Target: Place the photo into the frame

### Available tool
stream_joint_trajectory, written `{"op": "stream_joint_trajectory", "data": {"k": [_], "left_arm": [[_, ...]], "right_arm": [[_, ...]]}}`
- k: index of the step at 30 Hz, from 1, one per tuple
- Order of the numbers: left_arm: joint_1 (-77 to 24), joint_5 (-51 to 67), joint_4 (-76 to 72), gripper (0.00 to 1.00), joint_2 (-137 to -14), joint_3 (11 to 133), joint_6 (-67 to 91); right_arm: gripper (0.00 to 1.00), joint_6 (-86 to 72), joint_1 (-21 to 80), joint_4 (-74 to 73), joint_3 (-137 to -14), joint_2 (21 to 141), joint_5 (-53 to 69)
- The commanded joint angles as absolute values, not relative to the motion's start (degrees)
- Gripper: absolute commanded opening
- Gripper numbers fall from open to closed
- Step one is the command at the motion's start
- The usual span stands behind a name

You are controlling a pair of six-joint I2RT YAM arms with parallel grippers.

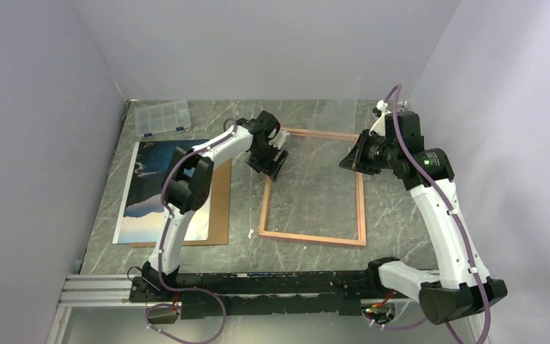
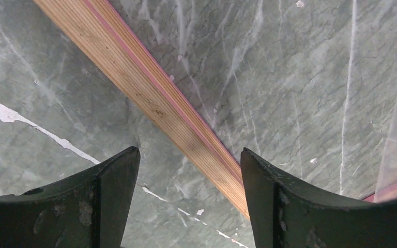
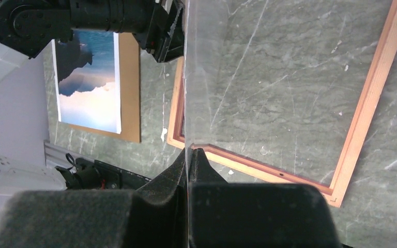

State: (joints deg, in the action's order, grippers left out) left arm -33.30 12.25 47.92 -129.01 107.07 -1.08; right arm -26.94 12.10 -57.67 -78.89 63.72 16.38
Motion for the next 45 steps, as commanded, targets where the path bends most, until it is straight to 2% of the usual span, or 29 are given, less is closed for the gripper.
{"op": "stream_joint_trajectory", "data": {"k": [1,7,11,22,25,29,34,39,42,45], "left_arm": [[-33.31,12.63,46.59,0.75,-128.90,109.37,2.65],[-33.30,7.80,45.29,0.66,-127.20,103.09,3.06],[-32.96,6.29,42.91,0.50,-123.81,96.26,2.74],[-28.35,7.36,42.32,0.50,-117.83,88.09,5.99],[-27.23,8.41,42.36,0.54,-116.36,88.21,4.82],[-26.95,9.56,45.36,0.77,-115.09,91.77,2.26],[-24.00,9.19,53.25,0.94,-111.86,101.14,0.71],[-14.28,10.65,58.03,0.94,-106.90,108.31,1.30],[-8.85,10.13,58.18,0.94,-103.77,108.38,0.71],[-5.98,8.97,56.85,0.95,-101.00,104.01,-1.57]], "right_arm": [[0.00,-26.39,11.81,-57.10,-79.82,62.14,15.45],[0.00,-27.12,11.78,-54.89,-78.17,62.68,17.87],[0.00,-27.79,11.78,-52.63,-76.83,63.89,20.11],[0.00,-29.40,12.27,-45.51,-73.36,68.19,25.46],[0.00,-29.92,13.30,-44.49,-74.45,69.83,25.40],[0.00,-31.20,15.80,-44.21,-78.24,72.11,23.52],[0.00,-32.93,21.71,-45.14,-86.90,76.36,21.80],[0.00,-34.84,25.41,-45.13,-95.43,78.67,25.29],[0.00,-36.03,24.99,-41.13,-92.57,76.89,28.86],[0.00,-37.19,22.31,-37.19,-83.87,75.54,33.48]]}}
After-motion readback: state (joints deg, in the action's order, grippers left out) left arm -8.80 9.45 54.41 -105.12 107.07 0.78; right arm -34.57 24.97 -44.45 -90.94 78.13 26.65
